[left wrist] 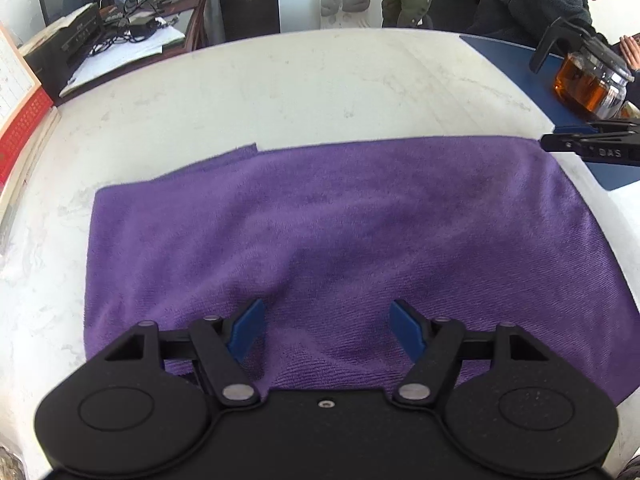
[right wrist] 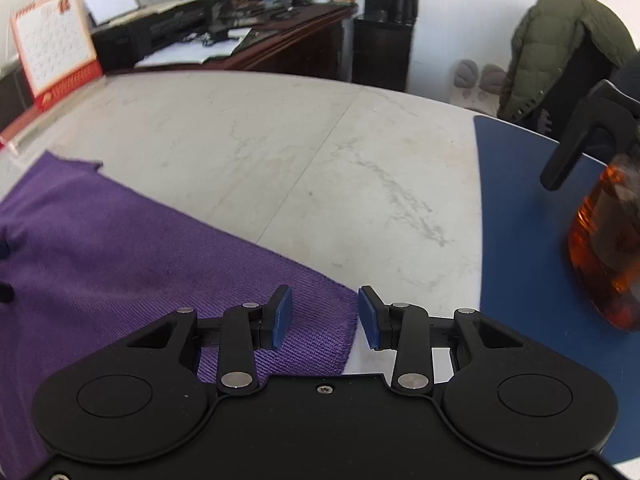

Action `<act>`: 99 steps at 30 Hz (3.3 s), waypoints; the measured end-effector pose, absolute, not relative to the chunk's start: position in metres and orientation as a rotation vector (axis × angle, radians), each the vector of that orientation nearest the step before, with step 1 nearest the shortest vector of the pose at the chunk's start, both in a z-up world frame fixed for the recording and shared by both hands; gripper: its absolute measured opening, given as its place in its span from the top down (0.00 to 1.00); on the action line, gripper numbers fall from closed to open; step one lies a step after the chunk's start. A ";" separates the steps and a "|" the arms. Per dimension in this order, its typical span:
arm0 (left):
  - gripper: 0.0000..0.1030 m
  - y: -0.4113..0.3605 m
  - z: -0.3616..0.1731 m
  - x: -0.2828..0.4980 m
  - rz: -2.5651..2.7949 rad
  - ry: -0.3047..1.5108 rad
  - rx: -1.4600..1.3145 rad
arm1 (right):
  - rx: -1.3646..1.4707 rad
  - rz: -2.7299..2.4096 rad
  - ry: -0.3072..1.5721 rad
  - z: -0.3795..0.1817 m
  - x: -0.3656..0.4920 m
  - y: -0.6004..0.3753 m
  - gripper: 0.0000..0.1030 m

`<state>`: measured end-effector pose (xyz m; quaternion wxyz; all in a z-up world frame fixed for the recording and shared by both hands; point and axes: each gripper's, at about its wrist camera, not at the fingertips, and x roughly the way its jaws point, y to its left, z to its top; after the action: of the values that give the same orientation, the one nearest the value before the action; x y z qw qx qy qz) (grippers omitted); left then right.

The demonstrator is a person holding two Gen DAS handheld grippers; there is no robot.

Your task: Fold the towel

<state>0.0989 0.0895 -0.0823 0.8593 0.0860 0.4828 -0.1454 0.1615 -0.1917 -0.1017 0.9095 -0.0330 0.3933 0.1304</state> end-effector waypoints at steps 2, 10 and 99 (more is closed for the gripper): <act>0.34 0.090 -0.078 0.097 -0.310 1.000 0.180 | -0.039 0.260 0.785 -0.088 0.145 -0.198 0.66; 0.34 0.070 -0.075 0.083 -0.407 0.978 0.192 | -0.071 0.424 0.831 -0.077 0.029 -0.161 0.66; 0.33 0.052 -0.086 -0.002 -0.629 1.113 0.136 | -0.091 0.544 0.929 -0.101 0.089 -0.222 0.57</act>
<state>-0.0021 0.0523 -0.0863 0.8005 0.0633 0.5188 -0.2932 0.0892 -0.2222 -0.1013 0.8575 -0.0431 0.4424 0.2589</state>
